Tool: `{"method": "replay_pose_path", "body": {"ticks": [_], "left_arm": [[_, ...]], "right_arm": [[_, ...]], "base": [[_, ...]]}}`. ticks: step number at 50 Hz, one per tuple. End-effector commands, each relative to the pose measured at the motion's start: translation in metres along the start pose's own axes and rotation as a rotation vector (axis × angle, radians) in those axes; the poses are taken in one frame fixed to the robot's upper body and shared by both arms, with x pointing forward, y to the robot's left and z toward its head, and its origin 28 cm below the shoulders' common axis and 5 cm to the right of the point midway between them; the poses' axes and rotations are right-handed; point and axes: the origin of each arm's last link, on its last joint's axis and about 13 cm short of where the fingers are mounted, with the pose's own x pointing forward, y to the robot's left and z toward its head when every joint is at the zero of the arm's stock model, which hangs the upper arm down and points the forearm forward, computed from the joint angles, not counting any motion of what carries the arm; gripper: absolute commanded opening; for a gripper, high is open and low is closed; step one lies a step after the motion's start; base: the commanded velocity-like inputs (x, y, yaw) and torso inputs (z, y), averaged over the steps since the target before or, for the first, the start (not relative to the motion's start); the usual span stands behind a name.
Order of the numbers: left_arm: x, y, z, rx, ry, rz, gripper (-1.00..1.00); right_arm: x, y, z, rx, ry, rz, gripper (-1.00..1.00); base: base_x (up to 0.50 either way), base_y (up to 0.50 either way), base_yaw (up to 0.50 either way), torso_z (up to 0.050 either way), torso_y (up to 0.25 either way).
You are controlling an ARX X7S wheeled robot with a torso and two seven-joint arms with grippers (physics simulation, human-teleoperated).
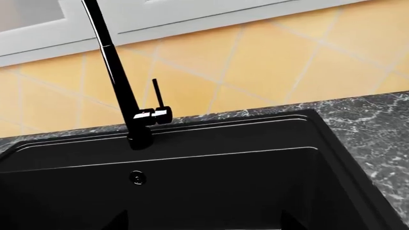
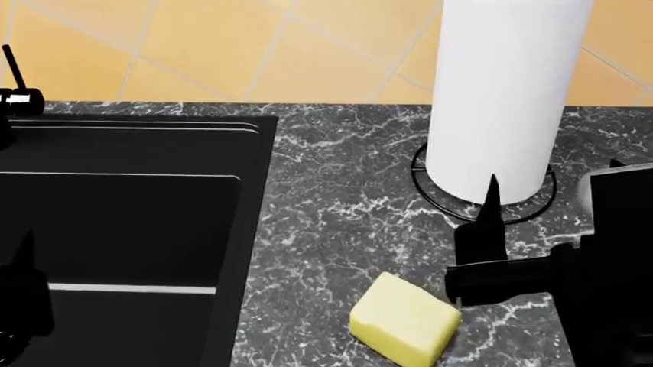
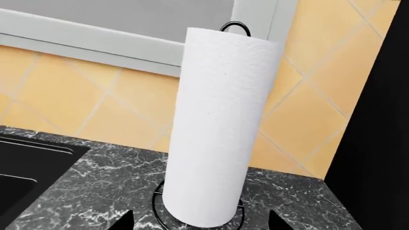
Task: Pick the pan and sponge and place them into the sink. Then turn on the water.
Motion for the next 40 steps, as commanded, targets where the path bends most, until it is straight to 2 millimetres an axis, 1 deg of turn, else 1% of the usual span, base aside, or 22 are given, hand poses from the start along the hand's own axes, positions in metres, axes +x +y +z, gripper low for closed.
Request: {"method": "replay_pose_path", "body": {"ticks": [1, 6, 9, 11, 14, 15, 19, 21, 24, 27, 31, 32, 33, 34, 35, 36, 37, 40], "left_arm": [[0.006, -0.007, 0.003, -0.03, -0.003, -0.028, 1.0], [0.006, -0.006, 0.002, -0.031, -0.001, -0.027, 1.0], [0.003, -0.003, 0.001, -0.032, 0.0, -0.03, 1.0], [0.005, -0.005, 0.002, -0.031, -0.001, -0.03, 1.0], [0.002, -0.001, 0.001, -0.032, -0.002, -0.029, 1.0], [0.005, -0.004, 0.002, -0.032, -0.002, -0.03, 1.0], [0.001, 0.0, 0.001, -0.033, -0.002, -0.029, 1.0], [0.003, -0.002, 0.002, -0.031, -0.004, -0.025, 1.0], [0.005, -0.006, 0.002, -0.03, -0.003, -0.024, 1.0], [0.005, -0.008, 0.002, -0.03, -0.004, -0.025, 1.0], [0.002, -0.002, 0.001, -0.027, -0.003, -0.026, 1.0], [0.001, -0.001, 0.001, -0.025, -0.003, -0.026, 1.0], [0.004, -0.005, 0.002, -0.02, -0.004, -0.026, 1.0], [0.002, -0.003, 0.003, -0.018, -0.005, -0.028, 1.0], [0.0, -0.001, 0.003, -0.018, -0.005, -0.028, 1.0], [0.004, -0.005, 0.004, -0.019, -0.006, -0.026, 1.0], [0.004, -0.005, 0.004, -0.02, -0.007, -0.026, 1.0], [0.001, -0.003, 0.006, -0.02, -0.008, -0.027, 1.0]], "right_arm": [[0.002, -0.004, -0.001, 0.047, 0.046, 0.125, 1.0], [0.001, -0.009, -0.003, 0.026, 0.095, 0.227, 1.0], [-0.003, -0.01, -0.006, -0.016, 0.162, 0.321, 1.0], [-0.006, -0.011, -0.004, -0.031, 0.182, 0.353, 1.0], [-0.009, -0.013, 0.0, -0.055, 0.211, 0.429, 1.0], [-0.009, -0.013, 0.001, -0.06, 0.222, 0.455, 1.0], [-0.008, -0.016, 0.006, -0.08, 0.285, 0.537, 1.0], [-0.007, -0.017, 0.01, -0.091, 0.294, 0.545, 1.0], [-0.004, -0.021, 0.014, -0.12, 0.328, 0.611, 1.0], [0.0, -0.024, 0.02, -0.141, 0.334, 0.612, 1.0], [0.008, -0.026, 0.029, -0.179, 0.352, 0.625, 1.0], [0.011, -0.027, 0.03, -0.191, 0.366, 0.649, 1.0], [0.014, -0.027, 0.031, -0.195, 0.376, 0.665, 1.0], [0.015, -0.025, 0.033, -0.215, 0.395, 0.717, 1.0], [0.016, -0.025, 0.033, -0.223, 0.396, 0.717, 1.0], [0.019, -0.025, 0.035, -0.255, 0.408, 0.714, 1.0], [0.021, -0.025, 0.035, -0.282, 0.414, 0.725, 1.0], [0.028, -0.026, 0.038, -0.303, 0.45, 0.717, 1.0]], "base": [[0.0, 0.0, 0.0, 0.0, 0.0], [0.0, 0.0, 0.0, 0.0, 0.0], [0.0, 0.0, 0.0, 0.0, 0.0], [0.0, 0.0, 0.0, 0.0, 0.0], [0.0, 0.0, 0.0, 0.0, 0.0], [0.0, 0.0, 0.0, 0.0, 0.0], [0.0, 0.0, 0.0, 0.0, 0.0], [0.0, 0.0, 0.0, 0.0, 0.0], [0.0, 0.0, 0.0, 0.0, 0.0], [0.0, 0.0, 0.0, 0.0, 0.0], [0.0, 0.0, 0.0, 0.0, 0.0], [0.0, 0.0, 0.0, 0.0, 0.0], [0.0, 0.0, 0.0, 0.0, 0.0], [0.0, 0.0, 0.0, 0.0, 0.0], [0.0, 0.0, 0.0, 0.0, 0.0], [0.0, 0.0, 0.0, 0.0, 0.0], [0.0, 0.0, 0.0, 0.0, 0.0], [0.0, 0.0, 0.0, 0.0, 0.0]]}}
